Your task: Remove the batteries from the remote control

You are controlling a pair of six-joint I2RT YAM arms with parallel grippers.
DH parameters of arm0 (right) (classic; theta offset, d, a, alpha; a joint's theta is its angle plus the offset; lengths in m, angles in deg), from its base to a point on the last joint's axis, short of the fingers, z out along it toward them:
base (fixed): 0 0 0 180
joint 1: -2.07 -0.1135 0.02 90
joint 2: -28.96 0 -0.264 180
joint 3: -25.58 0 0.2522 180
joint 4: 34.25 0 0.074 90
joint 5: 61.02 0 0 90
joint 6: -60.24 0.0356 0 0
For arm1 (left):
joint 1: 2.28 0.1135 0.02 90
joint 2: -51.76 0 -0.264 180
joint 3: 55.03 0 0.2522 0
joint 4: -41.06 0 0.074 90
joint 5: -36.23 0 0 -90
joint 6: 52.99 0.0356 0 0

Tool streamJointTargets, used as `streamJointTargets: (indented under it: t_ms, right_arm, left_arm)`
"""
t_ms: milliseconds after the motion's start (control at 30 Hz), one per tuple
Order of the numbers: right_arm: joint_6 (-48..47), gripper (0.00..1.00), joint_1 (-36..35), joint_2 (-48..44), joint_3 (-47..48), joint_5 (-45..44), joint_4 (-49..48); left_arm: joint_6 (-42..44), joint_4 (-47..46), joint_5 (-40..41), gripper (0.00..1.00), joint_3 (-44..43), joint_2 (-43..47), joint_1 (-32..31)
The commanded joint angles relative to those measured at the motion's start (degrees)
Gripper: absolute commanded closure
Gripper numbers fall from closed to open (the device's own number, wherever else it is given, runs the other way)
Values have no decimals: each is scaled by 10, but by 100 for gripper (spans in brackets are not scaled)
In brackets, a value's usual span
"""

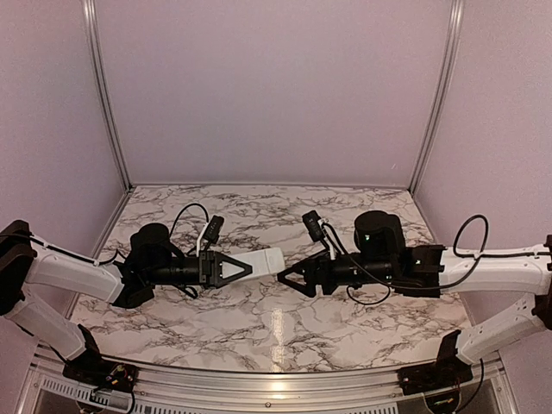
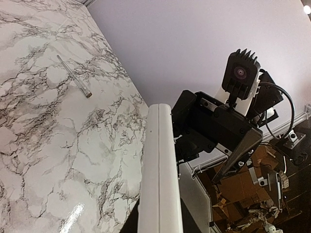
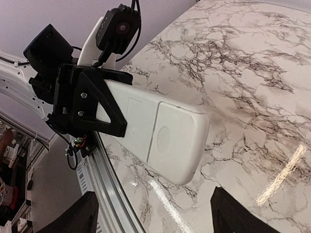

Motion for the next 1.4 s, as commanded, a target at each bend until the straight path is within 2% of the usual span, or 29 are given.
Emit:
streamJointTargets:
  t_ms: [0,67,200,433,567,1000,1200,1367]
  right_arm:
    - [3,17,-2,25,32,-35,11]
    - [3,13,-2,44,46,-55,22]
    - [3,11,-2,76,75,-89,46]
    - [0,22,-2,114,108,-94,46]
    - [-4,25,-2,128,123,-104,69]
    - [-11,29,-2,161,138,-150,92]
    - [-9,30,-3,153,130,-198,113]
    - [-8,31,-2,149,129,-204,117]
  left_arm:
    - [10,11,18,100,-5,-3,0]
    - [9,12,19,100,-6,-4,0]
    - [14,21,25,100,-7,-2,0]
    - [24,39,36,100,-11,0,0]
    - [26,42,35,100,-11,0,0]
    - [23,40,29,100,-9,7,0]
    - [18,32,24,100,-8,4,0]
    - [17,29,24,100,-9,-2,0]
